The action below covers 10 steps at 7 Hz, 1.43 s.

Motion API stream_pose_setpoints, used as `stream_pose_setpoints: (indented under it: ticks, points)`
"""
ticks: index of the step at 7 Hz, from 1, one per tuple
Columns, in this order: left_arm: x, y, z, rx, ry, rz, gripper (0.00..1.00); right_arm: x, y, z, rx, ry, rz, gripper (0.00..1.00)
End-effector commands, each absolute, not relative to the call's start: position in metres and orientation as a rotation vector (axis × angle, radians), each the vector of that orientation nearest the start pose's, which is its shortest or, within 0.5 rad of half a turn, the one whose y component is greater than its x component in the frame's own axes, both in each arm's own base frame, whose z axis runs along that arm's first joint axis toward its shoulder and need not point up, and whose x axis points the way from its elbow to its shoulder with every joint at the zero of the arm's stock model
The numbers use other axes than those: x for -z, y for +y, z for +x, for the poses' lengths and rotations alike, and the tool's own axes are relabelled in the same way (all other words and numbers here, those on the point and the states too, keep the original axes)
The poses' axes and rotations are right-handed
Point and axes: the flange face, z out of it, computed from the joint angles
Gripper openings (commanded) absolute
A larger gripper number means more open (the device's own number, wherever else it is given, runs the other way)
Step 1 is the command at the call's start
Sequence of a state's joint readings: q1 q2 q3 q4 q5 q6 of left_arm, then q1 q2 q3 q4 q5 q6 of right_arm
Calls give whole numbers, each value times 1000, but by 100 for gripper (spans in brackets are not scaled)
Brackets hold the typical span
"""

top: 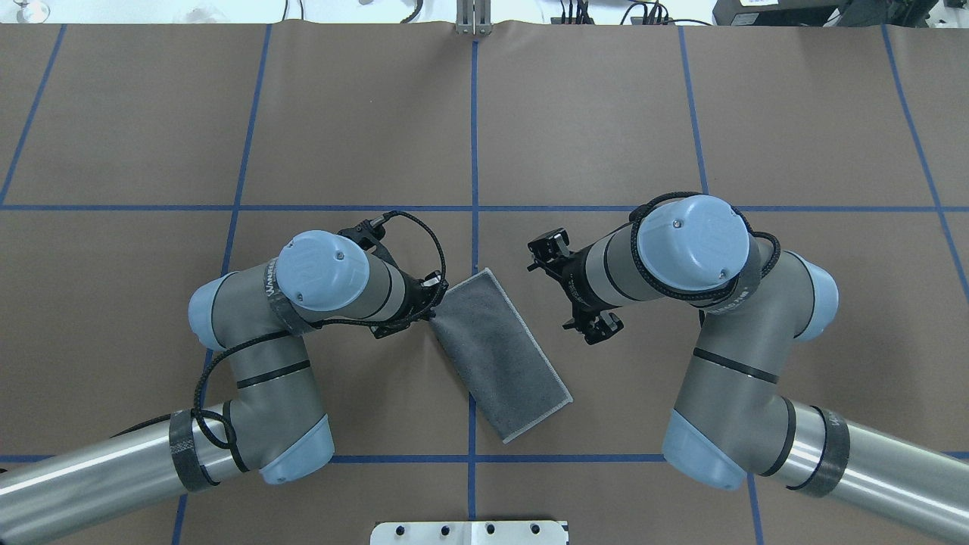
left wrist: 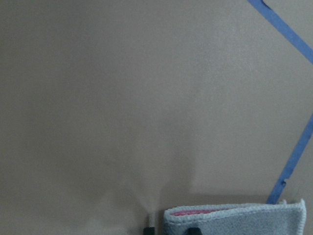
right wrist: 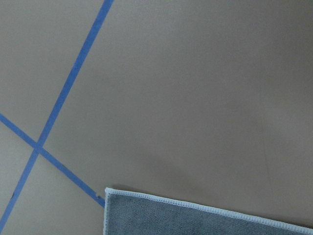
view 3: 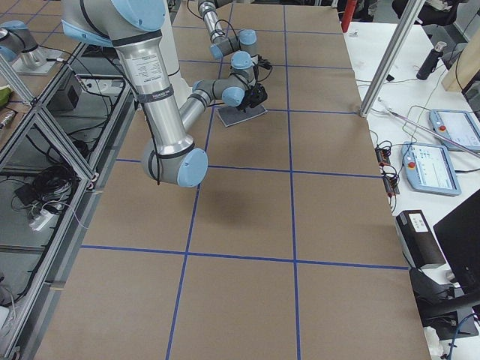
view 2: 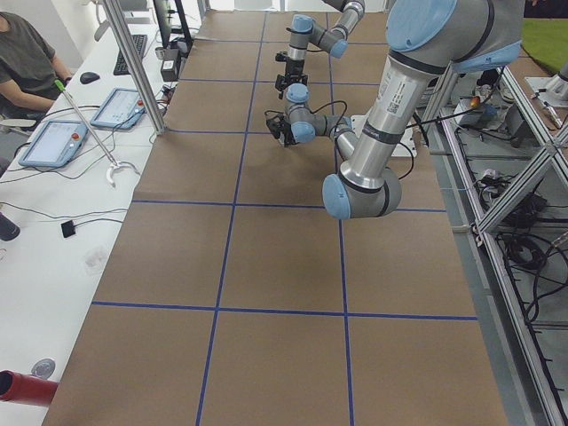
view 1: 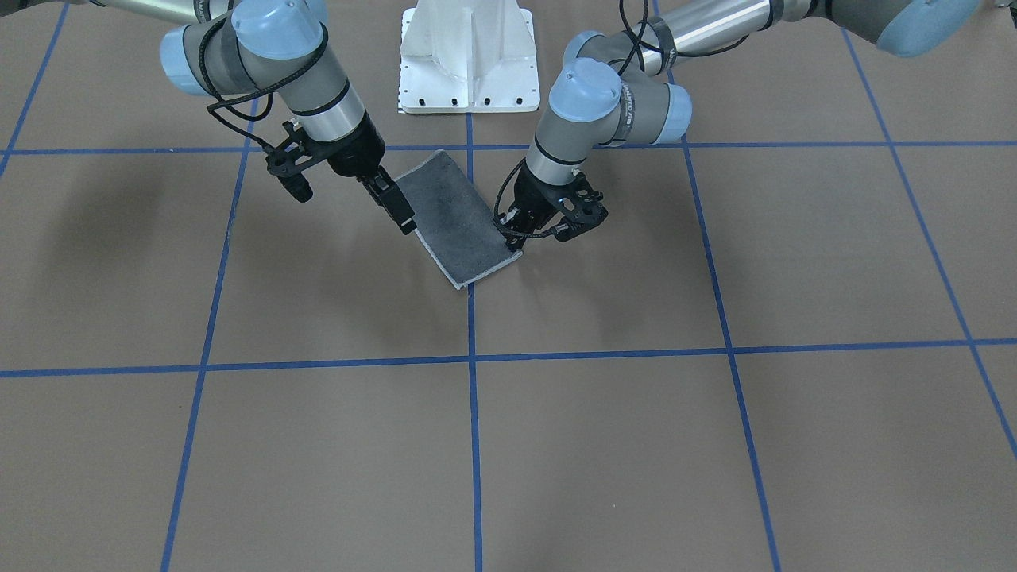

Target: Fold towel twice with both arms

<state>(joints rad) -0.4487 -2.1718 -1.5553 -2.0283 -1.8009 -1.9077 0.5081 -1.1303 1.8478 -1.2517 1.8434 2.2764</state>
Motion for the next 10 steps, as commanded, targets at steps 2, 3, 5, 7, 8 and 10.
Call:
stream_pose_setpoints:
  ticks: [2,3,5,7,8,10]
  points:
    - [-248,-405,583,587,1092,-152,0,-252,-389,-480,-951,-1043,-369,100]
    - [-252,-423,578,602,1089,-132,0,-252,-389,-479,-950,-1045,-369,100]
    - [-249,-477,574,631,1185,-78,0,-254,-390,-478,-953,-1042,-366,100]
    - [-243,-524,588,659,1217,-51,0,-252,-389,-478,-952,-1045,-366,100]
    - [-234,-538,581,671,1226,-39,9,-251,-389,-478,-952,-1047,-367,100]
    - [-230,-545,572,618,1232,0,70,-249,-389,-478,-951,-1050,-367,100]
